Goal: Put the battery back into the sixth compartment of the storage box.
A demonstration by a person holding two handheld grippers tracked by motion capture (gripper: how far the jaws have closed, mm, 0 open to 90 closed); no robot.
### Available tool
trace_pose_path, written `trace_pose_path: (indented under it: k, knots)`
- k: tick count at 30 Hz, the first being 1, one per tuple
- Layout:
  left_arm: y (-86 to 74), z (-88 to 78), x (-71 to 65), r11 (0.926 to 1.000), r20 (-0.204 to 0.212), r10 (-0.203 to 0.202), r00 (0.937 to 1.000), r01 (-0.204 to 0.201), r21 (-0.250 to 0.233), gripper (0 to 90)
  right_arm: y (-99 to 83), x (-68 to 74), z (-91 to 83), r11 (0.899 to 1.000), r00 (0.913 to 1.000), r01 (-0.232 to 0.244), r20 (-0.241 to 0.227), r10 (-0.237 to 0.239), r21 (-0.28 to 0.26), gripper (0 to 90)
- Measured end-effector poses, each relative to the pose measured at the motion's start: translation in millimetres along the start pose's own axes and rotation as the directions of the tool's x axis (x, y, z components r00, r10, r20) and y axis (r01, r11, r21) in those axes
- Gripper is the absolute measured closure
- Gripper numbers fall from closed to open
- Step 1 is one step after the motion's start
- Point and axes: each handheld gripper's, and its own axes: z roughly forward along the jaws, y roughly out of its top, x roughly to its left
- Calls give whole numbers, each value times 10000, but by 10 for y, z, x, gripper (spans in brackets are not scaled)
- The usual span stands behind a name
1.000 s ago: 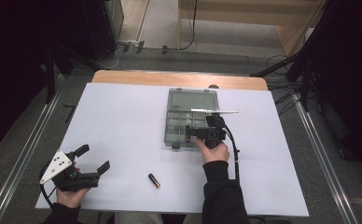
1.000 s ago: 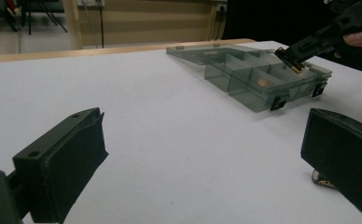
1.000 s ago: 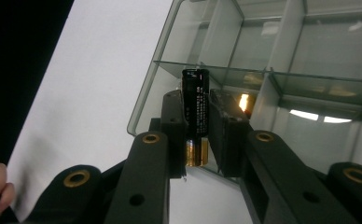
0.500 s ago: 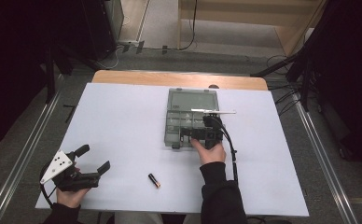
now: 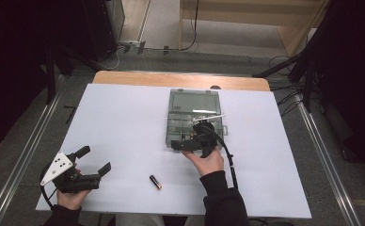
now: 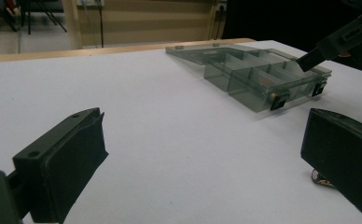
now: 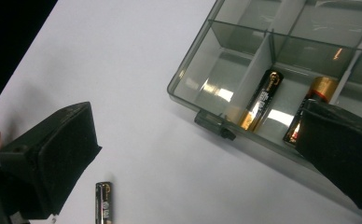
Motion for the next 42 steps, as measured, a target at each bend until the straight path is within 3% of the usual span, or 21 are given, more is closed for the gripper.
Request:
trace_pose_path:
  k: [8, 17, 22, 31, 42]
  knots:
    - [1, -1, 0, 10000, -2, 2, 10000, -2, -11, 0, -58, 152, 51, 9958, 9985, 525, 105, -535, 743, 0]
    - [0, 1, 2, 10000, -9, 5, 10000, -5, -8, 0, -109, 405, 142, 9772, 9895, 1382, 191, -1431, 1613, 0]
    - [1, 0, 1, 10000, -3, 7, 10000, -7, -7, 0, -145, 586, 187, 9602, 9787, 1956, 222, -2040, 1992, 0]
    - [-1, 1, 4, 10000, 8, -26, 10000, 26, 7, 0, -226, 859, 350, 9168, 9595, 2606, 245, -2808, 3026, 0]
    - [0, -1, 4, 10000, 9, -18, 10000, 18, 7, 0, -341, 1036, 497, 8712, 9374, 3108, 287, -3469, 3801, 0]
